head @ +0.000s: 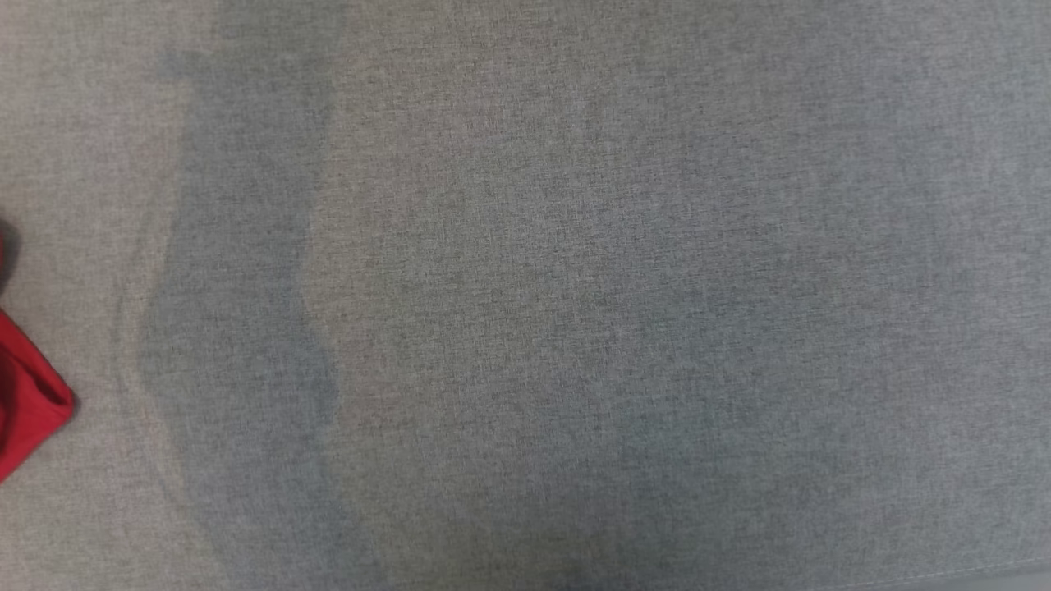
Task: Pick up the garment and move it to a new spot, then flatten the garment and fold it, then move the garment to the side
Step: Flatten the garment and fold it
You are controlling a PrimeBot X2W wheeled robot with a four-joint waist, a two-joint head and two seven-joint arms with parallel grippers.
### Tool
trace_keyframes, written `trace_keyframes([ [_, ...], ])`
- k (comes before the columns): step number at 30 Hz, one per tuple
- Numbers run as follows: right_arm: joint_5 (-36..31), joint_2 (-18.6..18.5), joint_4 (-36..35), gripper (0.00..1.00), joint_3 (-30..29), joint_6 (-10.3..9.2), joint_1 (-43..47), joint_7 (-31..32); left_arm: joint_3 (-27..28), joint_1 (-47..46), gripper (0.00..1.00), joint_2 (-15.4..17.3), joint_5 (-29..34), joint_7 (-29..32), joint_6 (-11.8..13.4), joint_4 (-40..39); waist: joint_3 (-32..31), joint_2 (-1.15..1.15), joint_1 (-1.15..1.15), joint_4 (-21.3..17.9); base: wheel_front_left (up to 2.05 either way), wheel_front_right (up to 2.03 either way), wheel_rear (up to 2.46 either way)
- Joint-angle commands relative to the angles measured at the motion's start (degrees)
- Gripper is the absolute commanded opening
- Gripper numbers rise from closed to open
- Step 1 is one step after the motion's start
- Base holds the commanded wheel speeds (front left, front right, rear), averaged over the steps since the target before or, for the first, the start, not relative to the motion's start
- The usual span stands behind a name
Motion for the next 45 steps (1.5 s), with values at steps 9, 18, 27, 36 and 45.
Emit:
trace_keyframes([
  [9, 4.37, -0.85, -0.02, 0.00, 12.28, -0.10, 11.94, -0.29, -10.62, 12.78, 0.00, 3.55, -6.67, 1.73, 0.19, -2.57, -8.46, 0.00, -0.01, -0.76, 0.00, 0.00, 0.00],
  [18, 11.69, -7.07, -7.22, 0.00, 23.16, -0.10, 30.44, 0.71, -20.50, 34.18, 0.00, 11.77, -16.12, 5.26, 0.19, -12.15, -21.65, 0.00, -0.01, -1.61, 0.00, 0.00, 0.00],
  [27, 21.24, -17.27, -17.17, 0.00, 29.97, -0.11, 47.95, 8.10, -25.39, 54.65, 0.00, 20.21, -24.43, 9.05, 0.98, -24.37, -31.08, 0.00, -0.01, -3.09, 0.00, 0.00, 0.00],
  [36, 26.89, -27.70, -29.44, 0.00, 32.39, -0.11, 60.51, 11.65, -29.46, 66.89, 0.00, 27.99, -31.30, 17.19, 6.96, -43.12, -33.91, 0.00, -0.01, -2.90, 0.00, 0.00, 0.00],
  [45, 28.56, -33.88, -36.48, 0.00, 31.52, -0.10, 63.95, 14.41, -30.43, 68.81, 0.00, 31.40, -35.59, 23.12, 11.68, -55.77, -33.55, 0.00, -0.01, -1.56, 0.00, 0.00, 0.00],
])
